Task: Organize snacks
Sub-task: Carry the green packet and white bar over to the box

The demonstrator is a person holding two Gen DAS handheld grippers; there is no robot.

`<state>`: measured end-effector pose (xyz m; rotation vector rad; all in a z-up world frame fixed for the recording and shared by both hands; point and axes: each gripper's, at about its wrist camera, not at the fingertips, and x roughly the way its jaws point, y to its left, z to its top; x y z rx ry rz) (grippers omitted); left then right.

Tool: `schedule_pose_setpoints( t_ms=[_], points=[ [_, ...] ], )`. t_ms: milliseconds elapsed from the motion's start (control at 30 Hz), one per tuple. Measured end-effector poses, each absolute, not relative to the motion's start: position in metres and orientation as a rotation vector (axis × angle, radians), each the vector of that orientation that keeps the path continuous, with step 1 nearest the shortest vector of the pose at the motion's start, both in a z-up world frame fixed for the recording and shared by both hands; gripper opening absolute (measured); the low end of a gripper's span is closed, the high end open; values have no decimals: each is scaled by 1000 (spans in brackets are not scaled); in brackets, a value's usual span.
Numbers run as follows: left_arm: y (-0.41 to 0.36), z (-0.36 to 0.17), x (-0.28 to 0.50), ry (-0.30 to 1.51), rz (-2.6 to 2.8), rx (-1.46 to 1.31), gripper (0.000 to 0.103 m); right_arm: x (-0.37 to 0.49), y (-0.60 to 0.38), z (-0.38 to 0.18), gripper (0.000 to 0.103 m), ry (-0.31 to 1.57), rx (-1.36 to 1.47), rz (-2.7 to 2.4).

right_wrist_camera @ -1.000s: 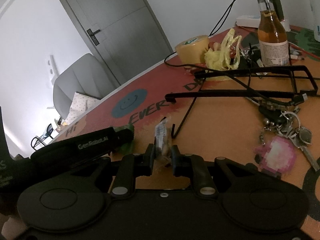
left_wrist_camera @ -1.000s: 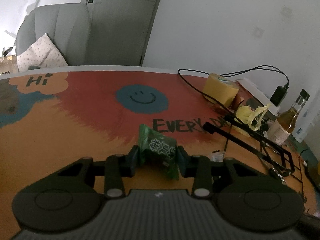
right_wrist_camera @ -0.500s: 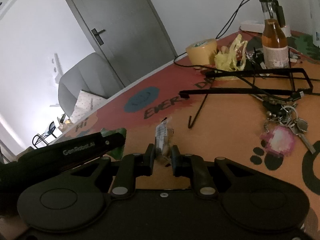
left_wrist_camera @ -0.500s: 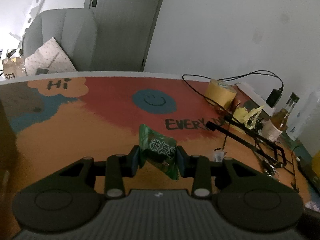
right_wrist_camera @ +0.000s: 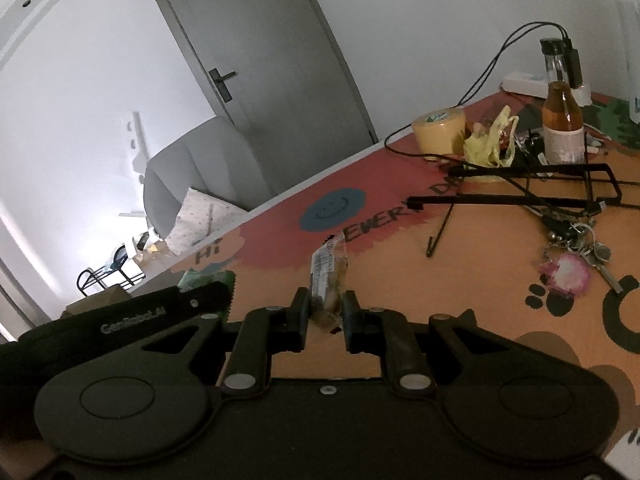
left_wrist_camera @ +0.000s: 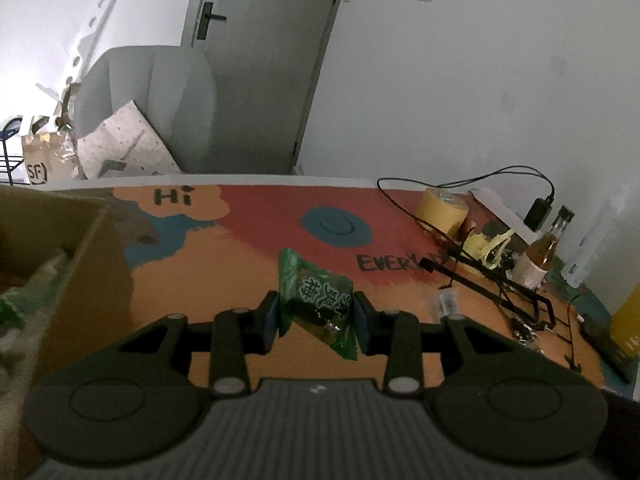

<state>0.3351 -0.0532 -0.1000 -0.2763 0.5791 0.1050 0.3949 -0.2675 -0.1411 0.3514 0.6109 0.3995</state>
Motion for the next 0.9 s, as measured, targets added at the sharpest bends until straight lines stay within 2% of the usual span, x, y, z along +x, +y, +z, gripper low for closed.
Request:
schedule_pose_setpoints(
  t_ms=[900],
  points=[
    [8, -51, 236, 466, 178, -292, 37, 332, -216, -102, 16, 525, 294, 502]
  ],
)
